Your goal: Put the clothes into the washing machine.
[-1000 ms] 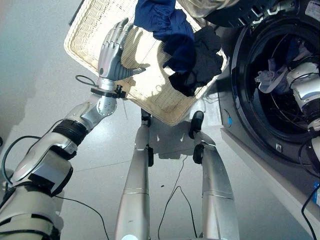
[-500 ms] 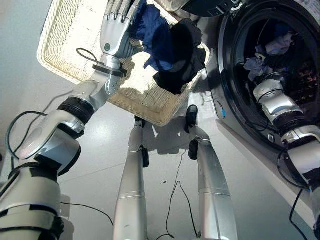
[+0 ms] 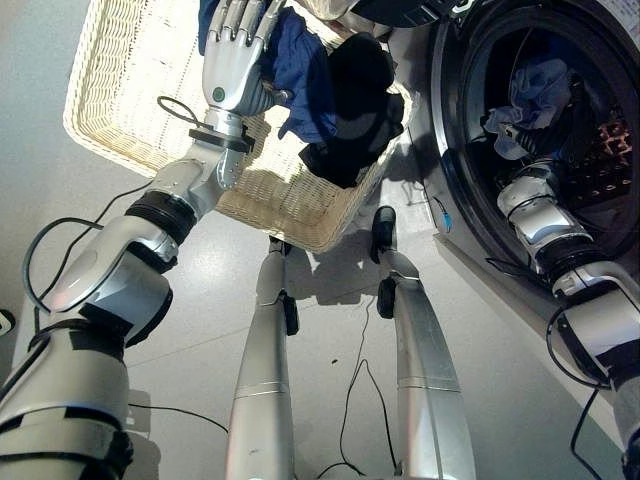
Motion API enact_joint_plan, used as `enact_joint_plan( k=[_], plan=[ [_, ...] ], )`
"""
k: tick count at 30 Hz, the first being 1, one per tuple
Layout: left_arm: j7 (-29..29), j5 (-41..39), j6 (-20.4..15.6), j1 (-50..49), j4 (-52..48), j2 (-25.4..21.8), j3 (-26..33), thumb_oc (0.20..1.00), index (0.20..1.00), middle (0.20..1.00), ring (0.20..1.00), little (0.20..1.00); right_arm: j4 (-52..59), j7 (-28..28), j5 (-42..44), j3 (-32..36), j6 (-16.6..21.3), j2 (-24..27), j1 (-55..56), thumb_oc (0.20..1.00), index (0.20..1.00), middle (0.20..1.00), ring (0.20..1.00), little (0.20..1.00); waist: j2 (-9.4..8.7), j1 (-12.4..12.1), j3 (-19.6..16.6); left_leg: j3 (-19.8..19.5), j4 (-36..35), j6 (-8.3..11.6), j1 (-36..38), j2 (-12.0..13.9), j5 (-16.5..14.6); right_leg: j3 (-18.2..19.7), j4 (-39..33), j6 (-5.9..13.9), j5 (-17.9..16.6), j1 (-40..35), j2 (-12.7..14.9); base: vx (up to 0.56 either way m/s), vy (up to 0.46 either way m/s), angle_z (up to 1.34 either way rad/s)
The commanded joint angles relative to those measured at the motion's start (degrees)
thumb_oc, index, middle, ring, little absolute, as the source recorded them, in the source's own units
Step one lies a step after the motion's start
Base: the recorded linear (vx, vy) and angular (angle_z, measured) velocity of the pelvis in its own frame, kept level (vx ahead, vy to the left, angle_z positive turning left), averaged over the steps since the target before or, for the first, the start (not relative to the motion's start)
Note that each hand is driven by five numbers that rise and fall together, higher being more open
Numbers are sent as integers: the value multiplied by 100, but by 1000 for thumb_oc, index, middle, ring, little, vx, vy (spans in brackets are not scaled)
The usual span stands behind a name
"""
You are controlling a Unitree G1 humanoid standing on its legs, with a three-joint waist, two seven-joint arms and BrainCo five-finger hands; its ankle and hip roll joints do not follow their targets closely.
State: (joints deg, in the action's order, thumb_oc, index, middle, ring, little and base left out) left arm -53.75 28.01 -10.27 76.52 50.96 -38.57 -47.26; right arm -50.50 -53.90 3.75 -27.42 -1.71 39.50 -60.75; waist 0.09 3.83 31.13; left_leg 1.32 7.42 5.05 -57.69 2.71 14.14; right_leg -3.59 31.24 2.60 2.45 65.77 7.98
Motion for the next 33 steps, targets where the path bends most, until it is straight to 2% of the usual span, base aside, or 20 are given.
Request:
enact_joint_plan(
  k=[1,4,6,10,15,16,22,23,24,25,28,29,31,33],
  plan=[
    [-308,26,-61,248,229,77,356,1000,1000,1000,1000,1000,-3,-572,-127,2,-69,140,68,1000,1000,1000,1000,1000,144,57,-133,210,787,220,63,-29,-1130,-141,-1167,635,-592,-492,-351,0,0,0],
    [-332,59,-109,204,252,62,371,1000,1000,1000,1000,1000,-194,-759,113,81,27,174,99,1000,1000,1000,1000,1000,160,54,-133,212,796,219,66,-23,-1140,-135,-1167,632,-586,-499,-352,0,0,0],
    [-304,174,-117,205,337,52,356,1000,1000,1000,1000,1000,-501,-720,-76,134,281,248,23,1000,1000,1000,1000,1000,173,50,-133,186,827,213,22,-39,-1159,-141,-1169,645,-599,-473,-338,0,0,0],
    [-210,272,197,291,294,12,275,1000,1000,1000,1000,1000,-245,-452,-292,-36,269,333,-105,1000,1000,1000,1000,1000,169,52,-133,172,813,209,-9,-43,-1134,-143,-1173,647,-613,-443,-331,0,0,0],
    [-31,206,525,479,347,-91,135,1000,1000,1000,1000,1000,302,149,-439,-158,419,353,132,1000,1000,1000,1000,1000,120,121,-133,174,798,216,-33,-35,-1118,-133,-1160,636,-588,-415,-338,0,0,0],
    [118,136,656,530,326,-130,118,1000,1000,1000,1000,1000,740,301,-417,-243,385,309,321,1000,1000,1000,1000,1000,103,160,-133,180,797,224,-67,-32,-1112,-117,-1145,627,-576,-374,-354,0,0,0],
    [662,-59,962,559,474,-95,88,1000,1000,1000,1000,1000,1374,586,-506,-341,579,52,697,1000,1000,1000,1000,1000,77,260,-133,243,784,249,-130,-11,-1086,-56,-1139,617,-555,-294,-387,2,17,-1],
    [715,-117,963,554,521,-97,93,937,937,937,937,937,1497,619,-485,-355,592,31,743,1000,1000,1000,1000,1000,67,282,-133,256,792,253,-145,-8,-1076,-41,-1142,613,-561,-282,-396,0,0,0],
    [765,-142,990,543,553,-77,113,925,925,925,925,925,1566,651,-491,-354,609,7,775,1000,1000,1000,1000,1000,57,296,-133,262,792,259,-154,0,-1075,-35,-1140,612,-556,-275,-397,6,32,-3],
    [823,-231,995,549,633,-60,107,862,862,862,862,862,1700,659,-498,-372,586,-41,795,1000,1000,1000,1000,1000,42,316,-133,278,779,272,-172,14,-1053,-23,-1152,613,-565,-262,-405,7,33,-3],
    [956,-284,1007,546,721,-21,135,849,849,849,849,849,1867,645,-463,-394,568,-59,804,1000,1000,1000,1000,1000,22,343,-133,294,761,277,-199,21,-1027,7,-1179,604,-580,-242,-421,7,17,-3],
    [1074,-306,1004,538,780,-8,162,787,787,787,787,787,2003,640,-478,-368,542,-60,808,1000,1000,1000,1000,1000,8,363,-133,302,762,279,-217,29,-1020,28,-1190,601,-586,-230,-432,13,27,-6],
    [1120,-352,1004,532,799,-2,179,749,749,749,749,749,2083,626,-497,-349,525,-63,805,1000,1000,1000,1000,1000,3,371,-133,305,758,279,-228,30,-1015,38,-1193,600,-589,-217,-442,6,11,-2],
    [1108,-415,994,499,812,2,253,777,777,777,777,777,2192,586,-529,-310,492,-62,809,1000,1000,1000,1000,1000,-8,376,-133,314,752,282,-241,37,-1003,51,-1194,603,-588,-209,-452,0,0,0]
  ],
)
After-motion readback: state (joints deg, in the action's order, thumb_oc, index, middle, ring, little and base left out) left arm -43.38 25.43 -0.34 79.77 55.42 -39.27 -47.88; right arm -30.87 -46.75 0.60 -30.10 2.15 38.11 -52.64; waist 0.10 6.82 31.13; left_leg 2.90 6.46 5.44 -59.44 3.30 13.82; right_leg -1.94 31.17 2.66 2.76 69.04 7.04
